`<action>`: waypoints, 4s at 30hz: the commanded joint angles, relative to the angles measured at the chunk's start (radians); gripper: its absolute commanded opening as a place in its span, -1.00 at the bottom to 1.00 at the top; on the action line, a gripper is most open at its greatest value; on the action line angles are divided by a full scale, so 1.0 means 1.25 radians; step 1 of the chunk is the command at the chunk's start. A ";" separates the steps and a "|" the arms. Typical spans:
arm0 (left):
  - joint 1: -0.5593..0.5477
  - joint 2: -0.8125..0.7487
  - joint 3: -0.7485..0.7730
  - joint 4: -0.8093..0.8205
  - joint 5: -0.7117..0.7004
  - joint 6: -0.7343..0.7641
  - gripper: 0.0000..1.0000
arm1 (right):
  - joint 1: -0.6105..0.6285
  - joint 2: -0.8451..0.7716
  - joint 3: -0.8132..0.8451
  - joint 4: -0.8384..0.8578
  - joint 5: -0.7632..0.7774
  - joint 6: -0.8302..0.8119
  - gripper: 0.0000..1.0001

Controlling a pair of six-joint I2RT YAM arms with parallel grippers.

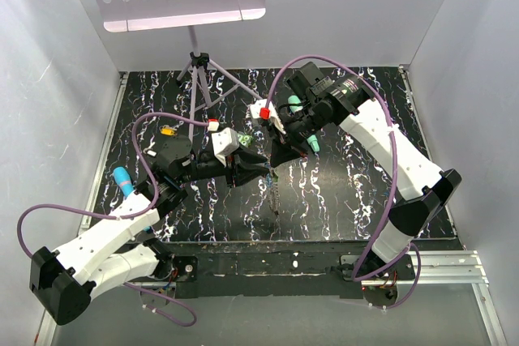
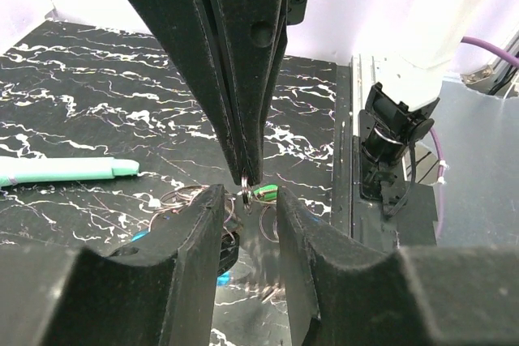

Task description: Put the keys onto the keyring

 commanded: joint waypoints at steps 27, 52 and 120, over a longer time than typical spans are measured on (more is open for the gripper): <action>0.002 0.025 0.046 -0.025 0.018 -0.020 -1.00 | 0.005 -0.027 -0.005 -0.156 -0.051 0.002 -0.97; 0.004 0.043 -0.285 1.083 -0.274 -0.446 -1.00 | -0.100 -0.045 0.141 -0.121 -0.336 0.122 -0.11; -0.007 0.135 -0.126 1.076 -0.221 -0.513 -1.00 | -0.155 -0.005 0.135 0.243 -0.414 0.495 -0.34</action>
